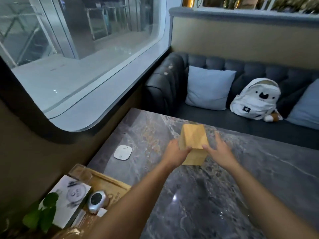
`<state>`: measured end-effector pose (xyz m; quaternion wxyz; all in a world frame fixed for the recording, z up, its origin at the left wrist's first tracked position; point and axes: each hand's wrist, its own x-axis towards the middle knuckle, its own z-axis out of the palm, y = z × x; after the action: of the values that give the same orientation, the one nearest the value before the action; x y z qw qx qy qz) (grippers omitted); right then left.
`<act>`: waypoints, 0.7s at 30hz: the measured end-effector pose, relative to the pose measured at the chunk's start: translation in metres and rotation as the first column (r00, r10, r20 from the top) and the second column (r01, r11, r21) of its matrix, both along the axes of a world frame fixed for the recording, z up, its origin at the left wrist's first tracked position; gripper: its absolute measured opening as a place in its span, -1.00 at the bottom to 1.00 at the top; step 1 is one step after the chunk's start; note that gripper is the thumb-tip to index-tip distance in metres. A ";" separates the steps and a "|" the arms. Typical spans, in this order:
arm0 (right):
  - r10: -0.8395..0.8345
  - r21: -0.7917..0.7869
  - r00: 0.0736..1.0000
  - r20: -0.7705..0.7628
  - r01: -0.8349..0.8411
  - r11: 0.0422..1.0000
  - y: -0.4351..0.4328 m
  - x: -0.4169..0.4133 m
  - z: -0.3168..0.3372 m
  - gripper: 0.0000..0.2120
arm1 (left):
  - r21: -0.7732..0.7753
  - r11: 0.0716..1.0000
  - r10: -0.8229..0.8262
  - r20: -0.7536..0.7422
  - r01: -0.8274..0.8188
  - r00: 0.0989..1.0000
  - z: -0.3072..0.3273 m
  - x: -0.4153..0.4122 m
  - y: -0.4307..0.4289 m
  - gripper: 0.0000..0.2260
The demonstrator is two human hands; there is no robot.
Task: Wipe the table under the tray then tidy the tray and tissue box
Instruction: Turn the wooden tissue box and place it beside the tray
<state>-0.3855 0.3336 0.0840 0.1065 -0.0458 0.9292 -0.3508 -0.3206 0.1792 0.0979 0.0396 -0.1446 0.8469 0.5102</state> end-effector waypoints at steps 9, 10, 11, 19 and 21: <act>-0.101 -0.393 0.962 0.252 0.197 0.898 -0.020 -0.016 -0.041 -0.42 | 0.571 0.802 0.044 0.238 -0.176 0.970 -0.043 -0.046 0.022 -0.54; -0.128 -0.405 0.964 0.233 0.216 0.889 -0.023 -0.017 -0.043 -0.48 | 0.594 0.781 0.049 0.252 -0.195 0.966 -0.046 -0.049 0.023 -0.54; -0.158 -0.383 0.967 0.200 0.226 0.896 -0.026 -0.018 -0.045 -0.53 | 0.613 0.761 0.061 0.257 -0.211 0.965 -0.048 -0.051 0.023 -0.54; -0.021 0.024 0.990 -0.139 0.025 0.999 -0.047 0.004 -0.036 -0.39 | 0.691 0.636 0.166 0.313 -0.344 0.935 -0.051 -0.054 -0.003 -0.62; 0.073 0.109 0.977 -0.201 -0.052 0.993 -0.054 0.011 -0.034 -0.33 | 0.690 0.625 0.190 0.320 -0.366 0.928 -0.048 -0.049 -0.014 -0.72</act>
<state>-0.3745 0.2798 0.0502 0.0237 -0.1052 0.9503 -0.2922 -0.3698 0.1654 0.0504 0.1067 -0.3004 0.5246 0.7894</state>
